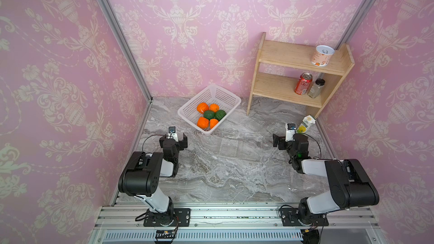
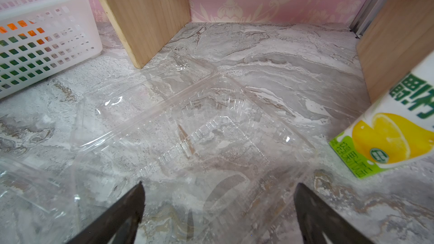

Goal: Take oranges out of containers
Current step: Reset both arms

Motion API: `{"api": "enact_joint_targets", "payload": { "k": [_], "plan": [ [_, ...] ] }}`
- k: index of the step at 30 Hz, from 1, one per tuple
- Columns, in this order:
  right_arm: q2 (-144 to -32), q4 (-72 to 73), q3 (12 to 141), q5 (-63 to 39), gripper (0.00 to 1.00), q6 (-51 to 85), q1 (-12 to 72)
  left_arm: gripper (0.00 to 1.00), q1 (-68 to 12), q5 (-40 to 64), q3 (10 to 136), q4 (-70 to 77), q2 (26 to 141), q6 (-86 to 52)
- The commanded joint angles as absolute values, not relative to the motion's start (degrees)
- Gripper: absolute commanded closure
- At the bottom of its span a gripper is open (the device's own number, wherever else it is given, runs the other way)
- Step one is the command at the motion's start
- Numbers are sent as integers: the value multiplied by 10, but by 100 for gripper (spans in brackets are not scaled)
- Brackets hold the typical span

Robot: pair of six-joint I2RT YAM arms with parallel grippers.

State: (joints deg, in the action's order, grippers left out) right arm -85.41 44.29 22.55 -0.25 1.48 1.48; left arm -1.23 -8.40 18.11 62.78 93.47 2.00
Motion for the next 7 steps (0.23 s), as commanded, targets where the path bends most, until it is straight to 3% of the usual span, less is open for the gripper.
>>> {"api": "enact_joint_targets", "payload": {
  "k": [1,7],
  "plan": [
    [-856,439,236,-8,0,10,11,1,-8,-50,176,636,940,22],
    [-856,439,236,-8,0,11,11,1,-4,-48,189,606,937,18]
  ]
}}
